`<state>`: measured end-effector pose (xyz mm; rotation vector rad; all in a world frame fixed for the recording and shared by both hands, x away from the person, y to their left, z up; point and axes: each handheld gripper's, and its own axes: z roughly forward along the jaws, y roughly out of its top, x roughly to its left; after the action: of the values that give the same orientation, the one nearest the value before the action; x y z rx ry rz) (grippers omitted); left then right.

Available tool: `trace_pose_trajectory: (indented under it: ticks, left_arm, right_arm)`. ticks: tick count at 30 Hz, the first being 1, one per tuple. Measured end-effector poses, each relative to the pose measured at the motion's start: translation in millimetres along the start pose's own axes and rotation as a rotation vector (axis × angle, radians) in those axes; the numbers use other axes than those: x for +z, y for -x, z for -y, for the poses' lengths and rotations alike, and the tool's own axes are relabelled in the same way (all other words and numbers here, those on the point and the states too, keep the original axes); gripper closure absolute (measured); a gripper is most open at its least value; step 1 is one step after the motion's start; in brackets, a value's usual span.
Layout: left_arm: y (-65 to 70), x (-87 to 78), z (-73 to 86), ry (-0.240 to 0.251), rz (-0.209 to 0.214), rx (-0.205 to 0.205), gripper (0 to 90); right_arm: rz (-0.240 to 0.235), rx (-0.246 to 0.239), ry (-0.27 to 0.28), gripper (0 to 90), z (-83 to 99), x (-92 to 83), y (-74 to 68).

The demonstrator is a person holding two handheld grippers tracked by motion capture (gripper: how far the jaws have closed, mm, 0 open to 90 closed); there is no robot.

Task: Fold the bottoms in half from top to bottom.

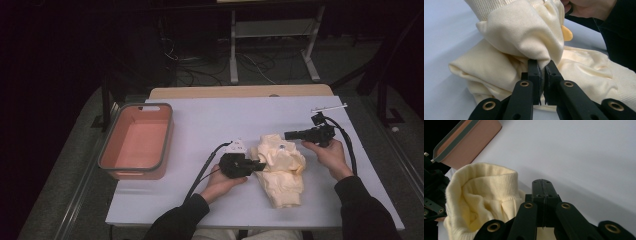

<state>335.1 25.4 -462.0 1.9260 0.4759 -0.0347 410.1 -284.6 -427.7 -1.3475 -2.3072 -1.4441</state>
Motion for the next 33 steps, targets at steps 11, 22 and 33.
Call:
trace_pose_trajectory:
  ticks: [11, 22, 33]
  left_arm:
    - [0.3, 0.2, -0.1, 0.002, -0.001, -0.002, 85.2]
    - [-1.1, -0.4, -1.3, -0.004, 0.027, -0.036, 81.8]
    - [2.4, -11.6, -10.7, 0.012, 0.104, -0.112, 44.3]
  right_arm:
    - [-0.013, -0.003, -0.032, 89.1, 3.2, 11.7, -0.5]
    - [-0.093, 0.013, -0.101, 89.2, 9.5, 18.1, -0.3]
    - [-0.139, 0.003, -0.096, 89.2, 22.6, 4.3, -10.5]
